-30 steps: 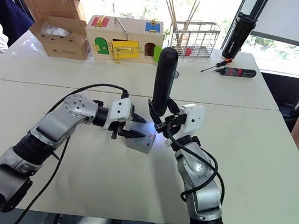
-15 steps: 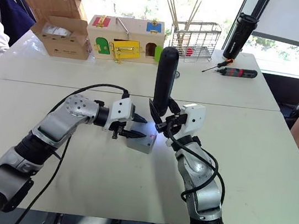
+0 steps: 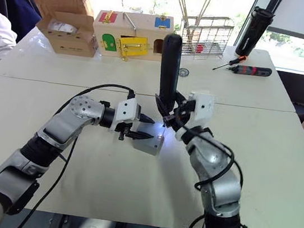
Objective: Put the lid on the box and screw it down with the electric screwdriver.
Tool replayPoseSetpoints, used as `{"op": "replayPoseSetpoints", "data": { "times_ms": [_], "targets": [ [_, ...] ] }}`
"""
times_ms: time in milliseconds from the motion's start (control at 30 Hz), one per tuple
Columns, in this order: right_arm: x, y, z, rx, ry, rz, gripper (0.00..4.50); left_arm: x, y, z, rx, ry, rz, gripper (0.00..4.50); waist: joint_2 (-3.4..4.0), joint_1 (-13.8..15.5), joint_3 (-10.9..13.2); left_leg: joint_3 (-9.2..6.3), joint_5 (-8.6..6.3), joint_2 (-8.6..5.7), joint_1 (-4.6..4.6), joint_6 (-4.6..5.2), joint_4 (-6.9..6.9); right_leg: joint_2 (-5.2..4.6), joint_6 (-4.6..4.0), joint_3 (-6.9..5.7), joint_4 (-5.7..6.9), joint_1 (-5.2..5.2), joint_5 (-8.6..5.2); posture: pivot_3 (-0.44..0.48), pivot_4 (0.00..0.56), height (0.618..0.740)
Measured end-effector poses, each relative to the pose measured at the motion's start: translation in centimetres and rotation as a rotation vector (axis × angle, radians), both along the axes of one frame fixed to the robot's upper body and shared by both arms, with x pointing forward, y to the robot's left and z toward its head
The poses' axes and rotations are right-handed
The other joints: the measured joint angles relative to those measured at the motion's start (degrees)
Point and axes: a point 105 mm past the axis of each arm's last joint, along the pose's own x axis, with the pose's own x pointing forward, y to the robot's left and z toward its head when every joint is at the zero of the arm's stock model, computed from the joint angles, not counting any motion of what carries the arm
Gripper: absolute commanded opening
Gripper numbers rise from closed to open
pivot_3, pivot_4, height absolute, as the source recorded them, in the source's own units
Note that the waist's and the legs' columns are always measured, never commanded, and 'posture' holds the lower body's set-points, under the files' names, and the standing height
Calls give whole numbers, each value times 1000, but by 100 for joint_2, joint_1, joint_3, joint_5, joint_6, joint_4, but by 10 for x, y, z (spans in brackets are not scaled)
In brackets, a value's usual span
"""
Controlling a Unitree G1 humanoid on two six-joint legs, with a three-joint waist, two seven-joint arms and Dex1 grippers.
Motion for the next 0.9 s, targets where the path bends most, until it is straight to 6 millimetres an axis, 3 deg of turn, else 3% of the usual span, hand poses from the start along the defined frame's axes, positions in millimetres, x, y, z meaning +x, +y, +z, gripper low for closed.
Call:
{"op": "replayPoseSetpoints", "data": {
  "times_ms": [67, 200, 367, 533, 600, 700, 833, 900],
  "targets": [
    [-3, -6, 30, 34, -58, -9, 1788, 1, -3, 2, -12, -8, -2, 2328, 0, -11, -1, 0, 5, 0, -41, -7, -1, 3, 29, 0, 2, -44, 15, 0, 150, 740],
    [-7, -13, 62, 57, -67, 37, 1788, 4, -9, 2, -47, -2, 13, 2328, 4, -21, 5, 0, 7, 0, -42, -11, -3, 6, 30, -3, 3, -46, 16, 0, 150, 740],
    [-1, -23, 59, 89, 95, 73, 1788, 6, -8, 2, -115, 55, 54, 2328, 17, -36, 35, 3, 10, 0, -48, -9, 9, 4, 32, -1, 19, -39, 17, 0, 150, 740],
    [13, -82, 73, 14, 297, -46, 1788, 0, 5, 15, -150, 144, 55, 2328, 23, -16, 116, 3, 28, -4, -150, -14, 48, 3, 34, -3, 84, -137, 20, 0, 150, 740],
    [13, -128, 64, -63, 443, -157, 1788, -6, 19, 21, -108, 174, 41, 2328, 16, -11, 134, 4, 50, -3, -160, -52, 41, 4, 34, -6, 79, -148, 19, 0, 150, 740],
    [6, -175, 36, -97, 655, -274, 1788, -12, 34, 31, -69, 180, 41, 2328, 27, -47, 181, 22, 47, 0, -182, -46, 33, 4, 35, -3, 75, -169, 18, 0, 150, 740],
    [-1, -196, -19, -39, 969, -248, 1788, -26, 36, 43, -20, 130, -23, 2328, 42, -215, 245, 49, 47, 4, -210, -37, 51, 8, 39, -1, 87, -188, 20, 0, 150, 740],
    [-2, -202, -35, 12, 1067, -248, 1788, -31, 37, 46, -8, 118, -37, 2328, 42, -227, 278, 55, 58, 3, -214, -25, 56, 7, 42, 2, 96, -201, 22, 0, 150, 740]
  ]
}}
